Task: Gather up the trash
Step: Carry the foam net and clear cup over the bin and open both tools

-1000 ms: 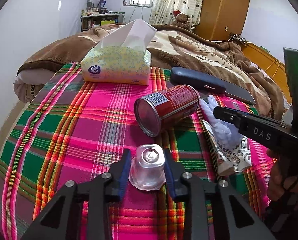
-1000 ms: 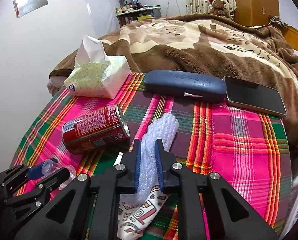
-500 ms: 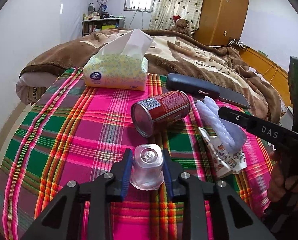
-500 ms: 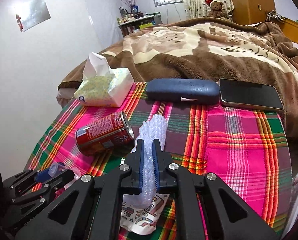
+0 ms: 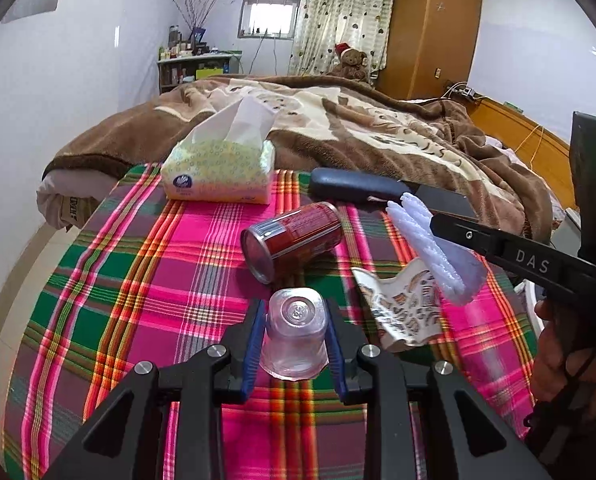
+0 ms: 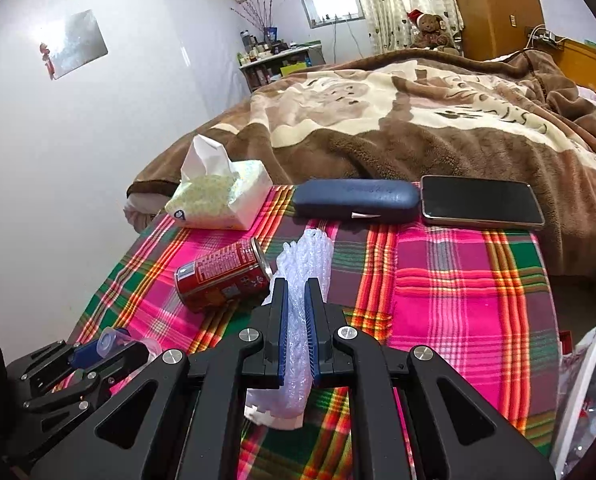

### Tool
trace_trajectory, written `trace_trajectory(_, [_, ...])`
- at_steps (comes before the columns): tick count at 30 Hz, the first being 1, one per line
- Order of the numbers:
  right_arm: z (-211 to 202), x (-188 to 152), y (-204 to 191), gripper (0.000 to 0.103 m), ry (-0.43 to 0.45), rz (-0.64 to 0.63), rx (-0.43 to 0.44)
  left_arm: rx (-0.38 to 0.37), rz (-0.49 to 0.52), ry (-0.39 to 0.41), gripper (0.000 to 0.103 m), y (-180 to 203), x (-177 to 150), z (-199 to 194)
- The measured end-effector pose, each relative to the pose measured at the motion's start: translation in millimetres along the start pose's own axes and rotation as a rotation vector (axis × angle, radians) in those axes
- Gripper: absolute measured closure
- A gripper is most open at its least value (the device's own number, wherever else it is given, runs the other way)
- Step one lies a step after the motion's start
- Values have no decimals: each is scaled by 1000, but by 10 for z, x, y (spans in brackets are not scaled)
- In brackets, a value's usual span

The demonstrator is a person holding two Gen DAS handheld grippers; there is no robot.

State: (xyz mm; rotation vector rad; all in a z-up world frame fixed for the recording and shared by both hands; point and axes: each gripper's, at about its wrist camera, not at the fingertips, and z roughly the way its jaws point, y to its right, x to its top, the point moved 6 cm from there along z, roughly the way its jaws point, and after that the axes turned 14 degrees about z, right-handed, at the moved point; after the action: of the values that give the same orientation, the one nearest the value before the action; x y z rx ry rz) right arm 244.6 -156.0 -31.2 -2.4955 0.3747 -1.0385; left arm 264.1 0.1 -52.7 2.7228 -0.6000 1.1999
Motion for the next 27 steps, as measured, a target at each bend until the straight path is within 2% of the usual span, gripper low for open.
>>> trace_trajectory(14, [-474, 36, 199, 94, 67, 32, 12, -23, 75, 60, 74, 468, 184, -395])
trace_trajectory(27, [-1018, 54, 618, 94, 143, 80, -17, -94, 165, 109, 74, 1161, 354, -631])
